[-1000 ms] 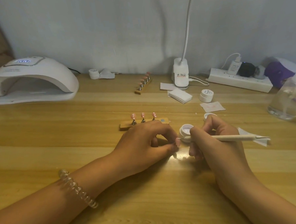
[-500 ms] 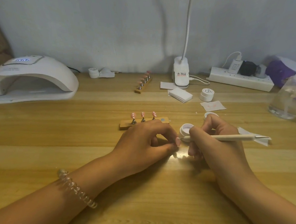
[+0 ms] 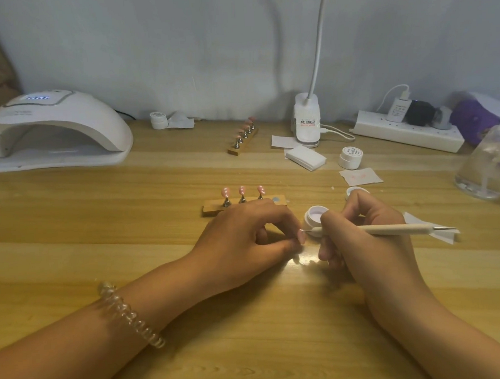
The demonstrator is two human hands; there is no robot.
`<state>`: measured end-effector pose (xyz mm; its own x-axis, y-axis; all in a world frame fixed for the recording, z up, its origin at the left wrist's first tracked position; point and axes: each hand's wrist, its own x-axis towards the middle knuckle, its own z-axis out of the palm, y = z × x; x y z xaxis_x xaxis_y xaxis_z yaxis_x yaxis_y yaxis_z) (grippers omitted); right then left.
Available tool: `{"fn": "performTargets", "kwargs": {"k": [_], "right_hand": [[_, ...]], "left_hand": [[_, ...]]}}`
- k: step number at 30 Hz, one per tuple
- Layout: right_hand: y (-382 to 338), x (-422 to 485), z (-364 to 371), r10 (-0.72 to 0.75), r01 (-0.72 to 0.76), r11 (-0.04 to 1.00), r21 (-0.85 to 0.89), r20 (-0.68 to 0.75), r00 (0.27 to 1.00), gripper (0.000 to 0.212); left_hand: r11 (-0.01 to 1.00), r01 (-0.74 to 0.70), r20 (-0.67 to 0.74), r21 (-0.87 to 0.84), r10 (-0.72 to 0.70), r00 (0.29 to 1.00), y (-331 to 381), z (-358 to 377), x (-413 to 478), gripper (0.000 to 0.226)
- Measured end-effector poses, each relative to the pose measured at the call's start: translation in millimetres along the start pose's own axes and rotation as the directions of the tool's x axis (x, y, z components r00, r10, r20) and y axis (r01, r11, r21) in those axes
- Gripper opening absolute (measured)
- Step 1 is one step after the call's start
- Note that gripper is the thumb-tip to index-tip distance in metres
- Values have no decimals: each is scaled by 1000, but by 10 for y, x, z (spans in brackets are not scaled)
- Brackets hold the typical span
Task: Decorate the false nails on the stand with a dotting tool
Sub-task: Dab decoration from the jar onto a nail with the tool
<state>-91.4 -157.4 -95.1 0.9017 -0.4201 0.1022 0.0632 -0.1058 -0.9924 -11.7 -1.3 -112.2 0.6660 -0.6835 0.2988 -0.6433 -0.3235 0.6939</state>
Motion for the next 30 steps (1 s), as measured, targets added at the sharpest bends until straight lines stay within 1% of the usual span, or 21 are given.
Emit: {"fn": "performTargets", "kwargs": {"k": [12, 16, 23, 25, 28, 30], "right_hand": [[-1, -5, 0, 5, -4, 1000, 15, -14, 1000, 33], [-9, -9, 4, 10, -10, 999, 32, -23, 1000, 30], [-5, -11, 5, 8, -8, 1000, 29, -18, 1000, 34], [-9, -13, 1, -4, 7, 998, 66, -51, 999, 36], [-35, 0, -32, -59, 83, 984, 159, -146, 987, 31], [-34, 38, -72, -74, 106, 981, 163, -193, 978, 30]], "left_hand": [[1000, -6, -1, 2, 6, 1000, -11, 8, -6, 9], [1000, -2, -4, 6, 2, 1000, -12, 10, 1, 9], [1000, 4, -2, -5, -4, 1000, -16, 10, -2, 9], [1000, 14, -5, -7, -14, 1000, -13, 13, 0, 10], [1000, 20, -1, -12, -20, 1000, -12, 11, -5, 11], [1000, 23, 0, -12, -23, 1000, -12, 4, -11, 12]]}}
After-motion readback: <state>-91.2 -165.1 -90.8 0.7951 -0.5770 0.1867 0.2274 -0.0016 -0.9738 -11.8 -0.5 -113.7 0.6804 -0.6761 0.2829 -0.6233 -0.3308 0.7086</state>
